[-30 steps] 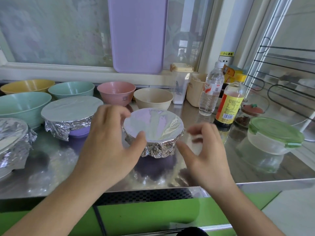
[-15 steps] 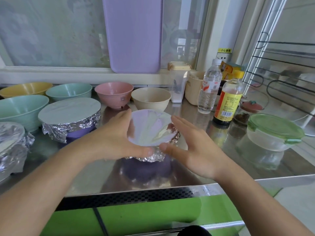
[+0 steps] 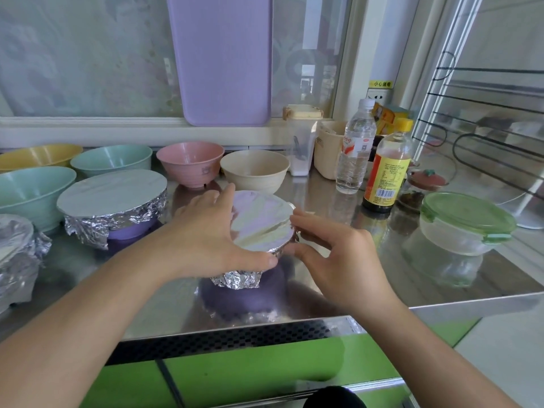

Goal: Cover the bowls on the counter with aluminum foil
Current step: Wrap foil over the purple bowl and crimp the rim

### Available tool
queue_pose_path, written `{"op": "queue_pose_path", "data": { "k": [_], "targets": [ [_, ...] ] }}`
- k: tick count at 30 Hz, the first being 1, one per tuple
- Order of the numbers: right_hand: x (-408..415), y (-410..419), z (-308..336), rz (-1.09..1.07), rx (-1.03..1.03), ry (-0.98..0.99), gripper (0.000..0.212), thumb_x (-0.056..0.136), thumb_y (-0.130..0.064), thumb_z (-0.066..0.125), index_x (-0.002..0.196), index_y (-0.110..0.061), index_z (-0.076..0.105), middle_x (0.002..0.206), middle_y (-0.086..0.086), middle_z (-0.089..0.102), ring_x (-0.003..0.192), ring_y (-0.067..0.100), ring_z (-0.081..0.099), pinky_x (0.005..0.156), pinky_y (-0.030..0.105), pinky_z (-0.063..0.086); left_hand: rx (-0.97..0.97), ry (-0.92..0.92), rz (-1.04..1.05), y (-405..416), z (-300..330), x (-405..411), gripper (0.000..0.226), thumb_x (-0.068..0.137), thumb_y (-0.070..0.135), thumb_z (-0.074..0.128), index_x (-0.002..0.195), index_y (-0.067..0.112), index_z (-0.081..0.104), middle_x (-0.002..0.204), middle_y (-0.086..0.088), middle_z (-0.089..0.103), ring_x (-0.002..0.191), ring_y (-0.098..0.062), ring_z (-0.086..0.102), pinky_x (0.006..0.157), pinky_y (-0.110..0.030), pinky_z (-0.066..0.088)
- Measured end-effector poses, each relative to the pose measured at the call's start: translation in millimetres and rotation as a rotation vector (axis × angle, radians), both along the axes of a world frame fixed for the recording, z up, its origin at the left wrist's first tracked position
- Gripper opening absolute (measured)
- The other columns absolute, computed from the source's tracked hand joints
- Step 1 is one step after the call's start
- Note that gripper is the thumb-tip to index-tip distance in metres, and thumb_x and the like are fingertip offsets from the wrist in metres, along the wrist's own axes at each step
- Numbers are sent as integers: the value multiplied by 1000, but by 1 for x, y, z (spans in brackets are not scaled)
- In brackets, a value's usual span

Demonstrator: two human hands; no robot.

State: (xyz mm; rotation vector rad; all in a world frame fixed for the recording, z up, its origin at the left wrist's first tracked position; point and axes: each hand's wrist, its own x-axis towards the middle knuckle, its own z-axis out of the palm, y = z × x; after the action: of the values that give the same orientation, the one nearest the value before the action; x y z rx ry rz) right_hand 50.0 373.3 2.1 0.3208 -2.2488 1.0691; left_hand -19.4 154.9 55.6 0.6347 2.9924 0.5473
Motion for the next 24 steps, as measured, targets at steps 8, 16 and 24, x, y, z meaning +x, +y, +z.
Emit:
{"op": "queue_pose_path", "data": {
  "k": [8, 16, 24],
  "targets": [
    [-3, 13, -1, 45, 94, 248, 9, 88, -8, 86, 95, -13, 86, 101, -7, 81, 99, 1, 74, 89, 26, 59, 161, -102, -102, -10, 3, -3, 165, 33, 83, 81, 167, 26, 3, 168, 19, 17, 138, 10, 38, 107, -12, 37],
    [-12, 15, 3, 128, 216, 284, 13, 85, 0, 86, 89, -12, 85, 95, -4, 76, 91, 13, 71, 80, 31, 57, -14, 48, -57, 0, 6, 11, 97, 49, 98, 62, 122, 40, 37, 126, 21, 47, 126, -9, 45, 99, -36, 42],
    [-15, 18, 3, 153, 342, 365, 10, 88, 0, 84, 91, -10, 84, 95, -1, 76, 86, 19, 70, 73, 36, 56, 205, 396, -269, -17, -28, 30, 76, 90, 77, 49, 151, 33, 42, 153, 34, 26, 146, 4, 24, 123, -22, 17]
  ]
}}
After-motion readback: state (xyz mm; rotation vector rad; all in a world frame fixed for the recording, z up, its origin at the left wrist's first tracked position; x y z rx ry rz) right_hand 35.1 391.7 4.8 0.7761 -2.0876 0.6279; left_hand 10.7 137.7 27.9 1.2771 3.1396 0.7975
